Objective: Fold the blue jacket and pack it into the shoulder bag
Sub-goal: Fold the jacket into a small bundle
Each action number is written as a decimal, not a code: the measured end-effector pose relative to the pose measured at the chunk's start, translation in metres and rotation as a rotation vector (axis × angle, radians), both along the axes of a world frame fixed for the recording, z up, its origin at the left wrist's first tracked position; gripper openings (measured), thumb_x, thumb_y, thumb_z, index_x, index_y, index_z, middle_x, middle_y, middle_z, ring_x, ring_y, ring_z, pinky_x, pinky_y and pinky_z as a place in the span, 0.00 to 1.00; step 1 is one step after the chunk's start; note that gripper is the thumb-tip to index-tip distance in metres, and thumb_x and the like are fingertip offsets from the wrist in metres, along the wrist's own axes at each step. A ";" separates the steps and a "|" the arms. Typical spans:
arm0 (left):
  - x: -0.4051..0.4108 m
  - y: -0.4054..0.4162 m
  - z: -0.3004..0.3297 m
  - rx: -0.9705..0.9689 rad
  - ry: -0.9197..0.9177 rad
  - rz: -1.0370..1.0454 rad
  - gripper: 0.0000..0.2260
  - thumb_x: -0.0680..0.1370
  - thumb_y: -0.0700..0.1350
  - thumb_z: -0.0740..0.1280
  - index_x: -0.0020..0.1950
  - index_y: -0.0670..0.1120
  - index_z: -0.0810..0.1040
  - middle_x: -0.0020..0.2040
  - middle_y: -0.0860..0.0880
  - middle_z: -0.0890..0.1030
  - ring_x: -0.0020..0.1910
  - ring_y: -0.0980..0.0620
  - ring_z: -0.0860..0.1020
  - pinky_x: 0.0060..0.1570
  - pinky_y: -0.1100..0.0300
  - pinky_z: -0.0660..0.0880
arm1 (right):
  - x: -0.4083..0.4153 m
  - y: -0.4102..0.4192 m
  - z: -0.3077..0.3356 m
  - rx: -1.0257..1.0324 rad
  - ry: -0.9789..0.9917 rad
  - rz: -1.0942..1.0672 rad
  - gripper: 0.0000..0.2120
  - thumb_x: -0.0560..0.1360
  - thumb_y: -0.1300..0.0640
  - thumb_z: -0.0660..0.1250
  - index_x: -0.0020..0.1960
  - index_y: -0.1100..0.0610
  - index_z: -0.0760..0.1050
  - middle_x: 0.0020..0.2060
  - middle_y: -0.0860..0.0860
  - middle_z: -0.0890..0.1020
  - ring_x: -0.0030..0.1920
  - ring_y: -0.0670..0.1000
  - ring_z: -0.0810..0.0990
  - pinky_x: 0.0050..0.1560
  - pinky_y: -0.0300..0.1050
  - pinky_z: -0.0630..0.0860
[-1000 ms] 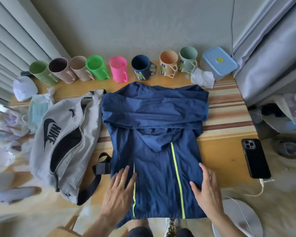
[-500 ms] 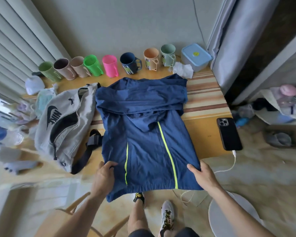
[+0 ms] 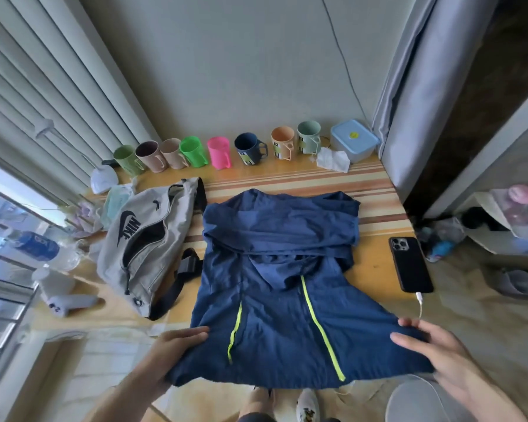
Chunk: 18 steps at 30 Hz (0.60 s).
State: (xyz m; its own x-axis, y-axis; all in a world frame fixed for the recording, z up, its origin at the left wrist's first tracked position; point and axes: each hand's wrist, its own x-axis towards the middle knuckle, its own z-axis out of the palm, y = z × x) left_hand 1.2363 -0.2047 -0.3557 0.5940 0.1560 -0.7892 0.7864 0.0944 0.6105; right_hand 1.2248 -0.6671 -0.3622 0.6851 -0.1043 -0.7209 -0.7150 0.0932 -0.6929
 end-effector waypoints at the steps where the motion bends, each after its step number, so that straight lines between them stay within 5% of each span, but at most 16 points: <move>1: 0.009 0.000 0.012 -0.094 0.005 0.024 0.09 0.75 0.33 0.71 0.55 0.35 0.84 0.52 0.37 0.86 0.50 0.40 0.86 0.42 0.55 0.83 | 0.013 0.000 0.011 0.023 -0.028 -0.034 0.22 0.62 0.66 0.79 0.54 0.61 0.79 0.46 0.57 0.87 0.45 0.56 0.85 0.47 0.50 0.82; 3: 0.032 0.006 0.026 -0.230 0.014 0.035 0.12 0.76 0.35 0.69 0.58 0.33 0.82 0.55 0.36 0.85 0.57 0.38 0.83 0.53 0.50 0.81 | 0.048 0.000 0.029 0.078 -0.059 -0.104 0.16 0.65 0.69 0.74 0.52 0.59 0.79 0.40 0.55 0.87 0.38 0.53 0.86 0.35 0.43 0.82; 5: 0.063 0.010 0.035 -0.320 -0.004 0.088 0.11 0.74 0.30 0.67 0.54 0.32 0.83 0.53 0.35 0.85 0.56 0.39 0.81 0.58 0.49 0.77 | 0.095 0.005 0.036 0.088 -0.083 -0.167 0.11 0.70 0.70 0.71 0.48 0.57 0.78 0.41 0.55 0.84 0.39 0.51 0.83 0.38 0.43 0.77; 7: 0.103 0.011 0.041 -0.414 -0.078 0.175 0.12 0.59 0.25 0.73 0.39 0.34 0.84 0.40 0.38 0.85 0.43 0.45 0.83 0.47 0.56 0.80 | 0.149 0.013 0.033 0.105 -0.084 -0.235 0.10 0.74 0.71 0.69 0.46 0.56 0.77 0.43 0.55 0.81 0.41 0.50 0.82 0.41 0.44 0.76; 10: 0.172 0.003 0.045 -0.441 -0.125 0.316 0.27 0.33 0.33 0.84 0.29 0.37 0.81 0.29 0.43 0.81 0.26 0.51 0.80 0.28 0.62 0.80 | 0.233 0.031 0.023 0.186 -0.187 -0.379 0.10 0.77 0.71 0.67 0.49 0.57 0.78 0.51 0.55 0.82 0.47 0.48 0.84 0.38 0.36 0.82; 11: 0.196 0.003 0.039 -0.418 -0.120 0.333 0.32 0.35 0.38 0.86 0.36 0.36 0.82 0.34 0.41 0.82 0.29 0.51 0.81 0.30 0.60 0.81 | 0.256 0.039 0.019 0.229 -0.226 -0.438 0.10 0.77 0.71 0.66 0.52 0.59 0.79 0.56 0.57 0.82 0.54 0.49 0.83 0.43 0.36 0.83; 12: 0.218 0.006 0.028 -0.408 -0.102 0.390 0.34 0.48 0.45 0.88 0.48 0.35 0.82 0.45 0.39 0.84 0.36 0.50 0.82 0.35 0.59 0.82 | 0.277 0.047 0.014 0.251 -0.256 -0.481 0.11 0.77 0.70 0.67 0.58 0.61 0.79 0.61 0.59 0.82 0.60 0.52 0.82 0.52 0.39 0.83; 14: 0.259 0.011 0.002 -0.500 -0.133 0.555 0.28 0.77 0.44 0.72 0.74 0.37 0.68 0.68 0.38 0.76 0.52 0.44 0.82 0.51 0.56 0.82 | 0.305 0.064 0.003 0.146 -0.292 -0.472 0.20 0.77 0.71 0.67 0.68 0.64 0.74 0.65 0.62 0.79 0.64 0.55 0.80 0.65 0.46 0.77; 16: 0.291 0.014 -0.024 -0.525 -0.084 0.615 0.25 0.82 0.41 0.62 0.79 0.42 0.61 0.75 0.40 0.68 0.62 0.39 0.79 0.65 0.51 0.75 | 0.317 0.083 -0.010 -0.209 -0.283 -0.237 0.27 0.74 0.71 0.69 0.71 0.60 0.71 0.67 0.60 0.77 0.64 0.55 0.78 0.64 0.46 0.75; 18: 0.311 0.014 -0.046 -0.254 -0.084 0.458 0.27 0.79 0.37 0.64 0.78 0.43 0.62 0.73 0.41 0.71 0.62 0.43 0.79 0.61 0.53 0.74 | 0.320 0.098 -0.036 -0.571 -0.186 0.130 0.31 0.73 0.65 0.74 0.73 0.54 0.68 0.70 0.58 0.73 0.67 0.57 0.75 0.62 0.49 0.73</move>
